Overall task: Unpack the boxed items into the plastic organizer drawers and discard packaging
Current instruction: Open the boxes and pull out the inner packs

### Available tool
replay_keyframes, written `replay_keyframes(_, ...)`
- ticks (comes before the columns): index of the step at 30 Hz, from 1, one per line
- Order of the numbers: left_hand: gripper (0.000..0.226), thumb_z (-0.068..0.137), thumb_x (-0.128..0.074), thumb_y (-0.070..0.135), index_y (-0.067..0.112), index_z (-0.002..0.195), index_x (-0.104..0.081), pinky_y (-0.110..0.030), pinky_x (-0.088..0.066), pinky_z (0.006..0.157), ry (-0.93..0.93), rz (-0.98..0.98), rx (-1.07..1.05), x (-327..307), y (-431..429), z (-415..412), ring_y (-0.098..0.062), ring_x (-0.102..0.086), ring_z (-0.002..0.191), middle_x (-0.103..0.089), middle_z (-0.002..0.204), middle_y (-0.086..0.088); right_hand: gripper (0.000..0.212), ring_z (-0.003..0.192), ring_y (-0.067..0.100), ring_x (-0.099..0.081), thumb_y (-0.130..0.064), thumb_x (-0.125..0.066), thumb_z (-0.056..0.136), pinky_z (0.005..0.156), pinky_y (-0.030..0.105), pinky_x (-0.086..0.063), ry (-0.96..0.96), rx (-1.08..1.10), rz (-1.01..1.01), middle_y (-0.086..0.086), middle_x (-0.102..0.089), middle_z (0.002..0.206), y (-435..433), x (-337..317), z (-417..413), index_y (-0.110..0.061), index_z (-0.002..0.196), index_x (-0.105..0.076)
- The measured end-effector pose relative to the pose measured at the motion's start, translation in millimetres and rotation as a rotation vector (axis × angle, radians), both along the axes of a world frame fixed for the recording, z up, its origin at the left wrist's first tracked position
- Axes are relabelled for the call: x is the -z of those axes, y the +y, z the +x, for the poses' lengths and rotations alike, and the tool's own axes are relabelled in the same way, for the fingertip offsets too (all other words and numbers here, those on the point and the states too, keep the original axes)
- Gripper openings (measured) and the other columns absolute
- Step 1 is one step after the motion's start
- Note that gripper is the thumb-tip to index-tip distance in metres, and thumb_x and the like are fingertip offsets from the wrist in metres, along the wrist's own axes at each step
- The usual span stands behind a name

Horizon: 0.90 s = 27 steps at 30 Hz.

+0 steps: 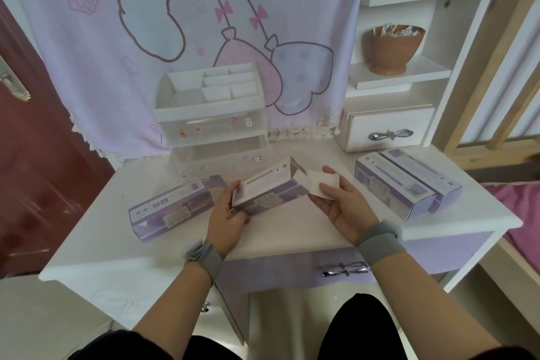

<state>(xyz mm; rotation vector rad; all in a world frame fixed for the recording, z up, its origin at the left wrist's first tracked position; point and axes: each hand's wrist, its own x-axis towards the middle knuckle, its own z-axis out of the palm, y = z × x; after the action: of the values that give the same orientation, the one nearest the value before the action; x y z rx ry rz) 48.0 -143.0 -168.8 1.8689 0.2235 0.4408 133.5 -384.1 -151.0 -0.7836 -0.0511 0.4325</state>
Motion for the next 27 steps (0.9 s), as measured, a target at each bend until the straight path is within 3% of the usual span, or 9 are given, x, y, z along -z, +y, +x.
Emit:
replay_keyframes(3,0.058,0.088,-0.053,-0.004,0.026,0.136,-0.041,-0.032,-0.056,0.075,0.012,-0.056,-0.007,-1.5,-0.7,1.5,-0.020,-0.057,0.109,-0.049,0.135,-0.005,0.034,0.099,0.025,-0.070,0.000,-0.051,0.095,0.075,0.032,-0.059,-0.064,-0.046,-0.011,0.010,-0.072,0.112,6.6,-17.6,2.4,-0.019,0.122,-0.059)
replay_keyframes(6,0.050,0.093,-0.050,0.000,0.021,0.137,-0.042,-0.031,-0.045,0.095,0.015,0.048,-0.056,-6.9,-0.7,2.9,-0.017,-0.048,0.124,-0.049,0.136,-0.001,0.036,0.100,0.023,-0.068,-0.005,-0.052,0.096,0.079,0.033,-0.058,-0.134,-0.070,-0.025,0.009,-0.070,0.116,12.5,-37.4,8.4,-0.021,0.127,-0.056)
replay_keyframes(9,0.045,0.091,-0.047,0.000,0.028,0.127,-0.049,-0.036,-0.041,0.106,-0.055,0.090,-0.059,-28.3,-9.2,4.4,-0.011,-0.049,0.120,-0.053,0.127,0.007,0.036,0.098,0.019,-0.069,-0.009,-0.054,0.096,0.079,0.030,-0.058,-0.195,-0.071,-0.044,0.008,-0.070,0.115,16.7,-55.3,15.0,-0.019,0.130,-0.054)
replay_keyframes(12,0.034,0.090,-0.048,0.013,0.028,0.120,-0.055,-0.035,-0.049,0.097,-0.120,0.045,0.029,-56.9,-18.2,7.6,-0.005,-0.055,0.113,-0.060,0.118,0.011,0.036,0.095,0.017,-0.070,-0.016,-0.056,0.096,0.076,0.027,-0.058,-0.228,-0.073,-0.081,0.008,-0.072,0.110,22.2,-69.6,20.2,-0.014,0.131,-0.053)
replay_keyframes(15,0.032,0.086,-0.052,0.021,0.023,0.116,-0.062,-0.028,-0.053,0.088,-0.151,0.013,0.123,-81.2,-23.5,12.7,-0.007,-0.061,0.104,-0.067,0.112,0.004,0.033,0.095,0.018,-0.071,-0.020,-0.055,0.096,0.073,0.026,-0.058,-0.237,-0.099,-0.116,0.008,-0.073,0.108,27.4,-77.3,22.7,-0.011,0.128,-0.056)
replay_keyframes(18,0.028,0.087,-0.062,0.015,0.018,0.115,-0.064,-0.024,-0.053,0.081,-0.142,0.113,0.123,-90.7,-28.1,18.2,-0.010,-0.063,0.100,-0.068,0.108,0.001,0.031,0.093,0.019,-0.072,-0.017,-0.055,0.097,0.071,0.027,-0.058,-0.202,-0.100,-0.120,0.009,-0.073,0.107,29.1,-76.4,24.2,-0.009,0.127,-0.057)
replay_keyframes(21,0.018,0.091,-0.063,0.014,0.014,0.108,-0.066,-0.019,-0.053,0.070,-0.160,0.115,0.036,-91.8,-30.8,21.1,-0.002,-0.063,0.083,-0.072,0.099,0.000,0.030,0.091,0.020,-0.071,-0.014,-0.056,0.096,0.070,0.028,-0.059,-0.160,-0.063,-0.141,0.009,-0.071,0.109,27.0,-74.3,26.2,-0.011,0.125,-0.058)
replay_keyframes(25,0.011,0.090,-0.066,0.019,0.008,0.089,-0.070,-0.027,-0.055,0.065,-0.172,0.049,0.006,-92.0,-37.9,21.4,-0.006,-0.060,0.069,-0.072,0.082,-0.002,0.025,0.078,0.015,-0.063,-0.019,-0.063,0.092,0.059,0.023,-0.052,-0.262,0.072,-0.472,0.000,-0.069,0.092,22.5,-70.9,25.5,-0.018,0.116,-0.062)
replay_keyframes(27,0.016,0.090,-0.066,0.015,0.001,0.082,-0.069,-0.029,-0.054,0.061,-0.139,-0.108,0.021,-93.3,-41.9,21.6,-0.012,-0.058,0.066,-0.068,0.077,-0.008,0.020,0.075,0.013,-0.057,-0.024,-0.069,0.087,0.060,0.021,-0.046,-0.367,0.186,-0.674,-0.004,-0.065,0.089,21.8,-68.1,24.7,-0.022,0.106,-0.064)
